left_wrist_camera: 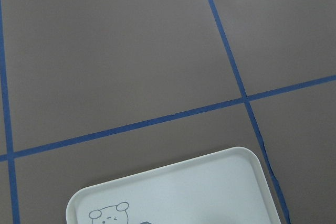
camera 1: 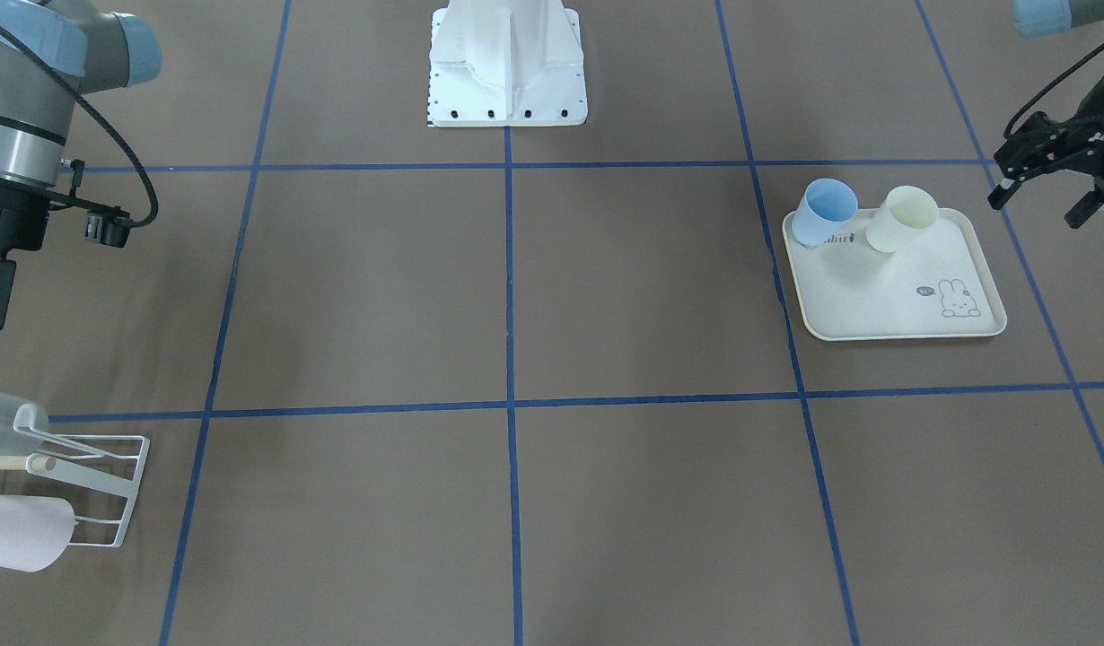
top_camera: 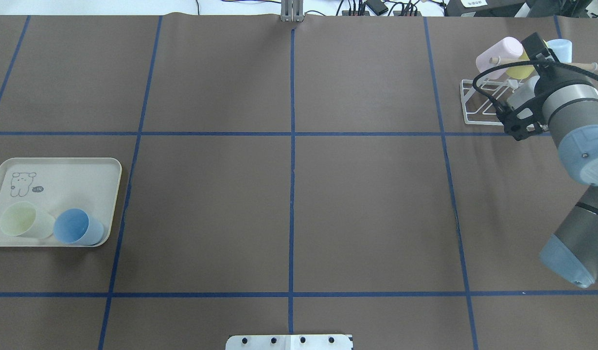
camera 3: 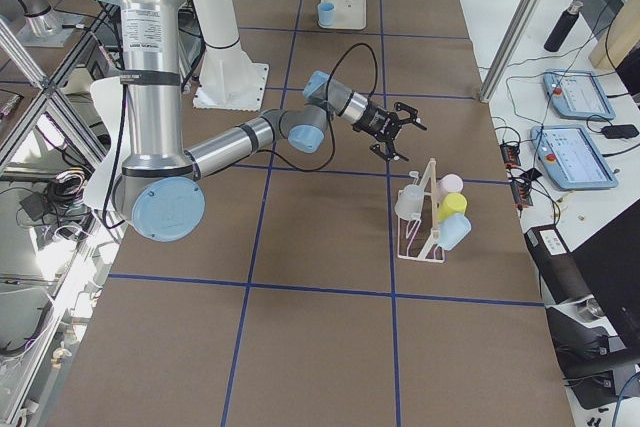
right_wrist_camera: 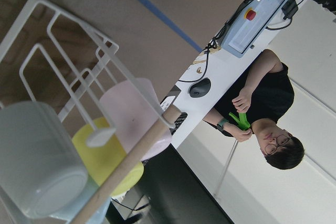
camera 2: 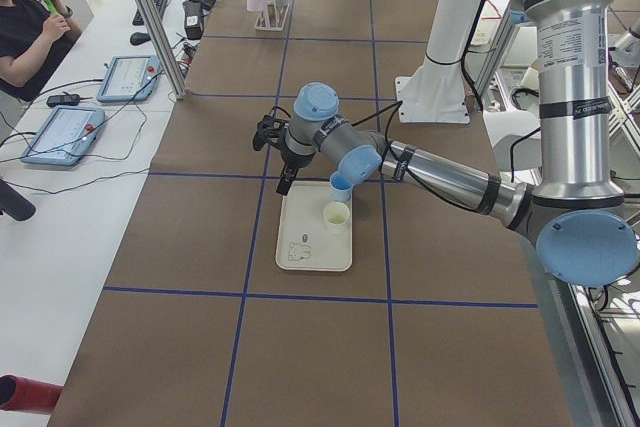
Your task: Transfer IKEA cup to right arm and place on rack
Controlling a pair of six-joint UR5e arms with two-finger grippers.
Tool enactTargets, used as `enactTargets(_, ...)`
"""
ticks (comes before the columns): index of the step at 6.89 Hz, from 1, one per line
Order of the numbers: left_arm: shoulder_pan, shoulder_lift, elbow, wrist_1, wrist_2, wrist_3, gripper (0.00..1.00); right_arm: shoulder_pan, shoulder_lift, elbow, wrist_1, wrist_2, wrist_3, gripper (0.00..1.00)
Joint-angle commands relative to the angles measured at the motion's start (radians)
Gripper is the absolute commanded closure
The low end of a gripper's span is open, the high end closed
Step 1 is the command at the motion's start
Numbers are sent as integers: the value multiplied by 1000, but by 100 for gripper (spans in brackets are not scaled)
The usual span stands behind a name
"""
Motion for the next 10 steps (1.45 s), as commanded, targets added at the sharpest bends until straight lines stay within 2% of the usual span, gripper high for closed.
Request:
enactTargets(1, 4, -4, 0, -19, 21, -61, 0, -1, -5, 2, 47, 243, 493, 0)
enactTargets(2, 13, -4, 0, -21, 24, -110, 0, -1, -8, 0, 85, 343, 728, 0)
enactTargets(4, 50, 37, 0, -65, 94, -142, 0, -4, 10, 9, 130, 509, 1139, 0)
enactTargets(5, 69, 76, 1, -73, 99, -142, 0, -6, 27, 26, 134, 569, 1257, 0)
enactTargets(7, 133, 184, 4, -164, 136, -145, 0, -6, 89, 34, 130, 767, 1523, 1)
enactTargets(8, 198, 192, 21, -177, 171, -211, 0, -10, 99, 37, 118, 787, 1531, 1)
enactTargets(9, 272, 192, 73, -242, 212, -255, 0, -16, 97, 35, 118, 793, 1531, 1)
enactTargets(10, 280, 210, 142, -366, 206, -263, 0, -26, 99, 34, 81, 795, 1525, 1)
